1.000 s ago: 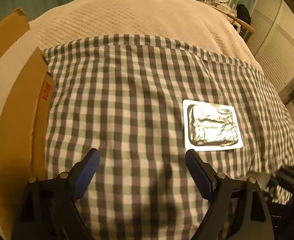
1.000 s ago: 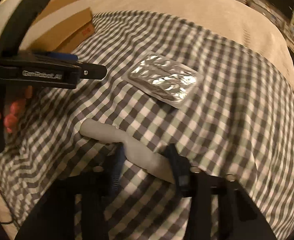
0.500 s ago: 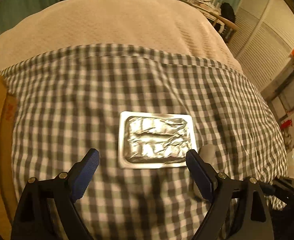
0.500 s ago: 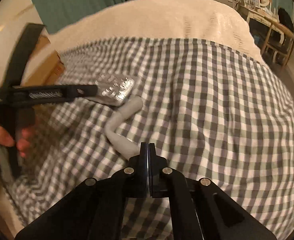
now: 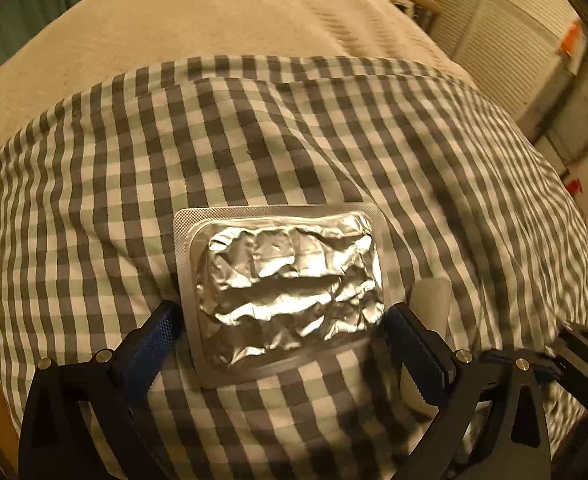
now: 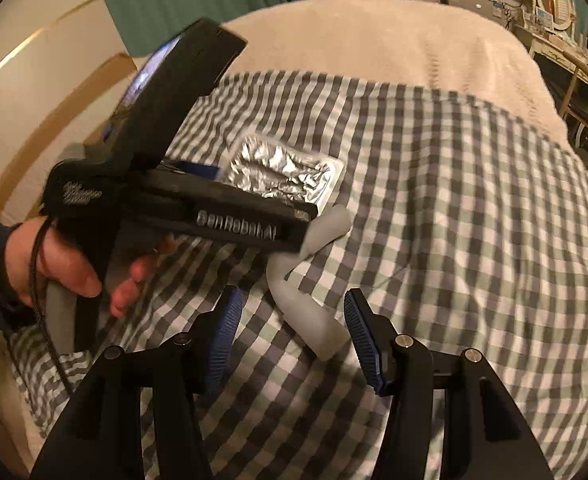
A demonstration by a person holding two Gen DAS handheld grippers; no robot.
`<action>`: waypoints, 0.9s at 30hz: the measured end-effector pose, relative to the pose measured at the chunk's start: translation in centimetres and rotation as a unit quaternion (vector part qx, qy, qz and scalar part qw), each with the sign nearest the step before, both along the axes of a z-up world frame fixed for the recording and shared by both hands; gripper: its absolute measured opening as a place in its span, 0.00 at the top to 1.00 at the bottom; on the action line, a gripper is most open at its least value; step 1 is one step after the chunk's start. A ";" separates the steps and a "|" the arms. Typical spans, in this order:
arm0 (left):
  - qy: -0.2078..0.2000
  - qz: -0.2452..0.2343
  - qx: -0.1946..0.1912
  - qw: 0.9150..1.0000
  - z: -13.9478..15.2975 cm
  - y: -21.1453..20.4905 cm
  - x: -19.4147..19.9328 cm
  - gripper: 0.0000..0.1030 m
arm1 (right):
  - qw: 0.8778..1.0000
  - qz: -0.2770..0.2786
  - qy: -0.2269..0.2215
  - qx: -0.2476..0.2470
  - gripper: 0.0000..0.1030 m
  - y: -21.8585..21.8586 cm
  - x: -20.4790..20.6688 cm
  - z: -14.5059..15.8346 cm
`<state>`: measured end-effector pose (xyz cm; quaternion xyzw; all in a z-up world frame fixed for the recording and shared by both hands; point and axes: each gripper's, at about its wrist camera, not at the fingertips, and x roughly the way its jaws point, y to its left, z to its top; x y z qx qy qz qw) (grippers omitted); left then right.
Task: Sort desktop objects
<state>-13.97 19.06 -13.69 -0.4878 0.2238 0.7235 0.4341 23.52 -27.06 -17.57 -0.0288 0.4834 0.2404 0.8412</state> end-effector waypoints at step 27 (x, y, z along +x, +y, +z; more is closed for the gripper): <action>-0.017 0.019 0.063 0.998 9.5 -6.0 1.4 0.95 | 0.994 -0.077 -0.037 -0.069 0.85 -0.8 -3.2 7.2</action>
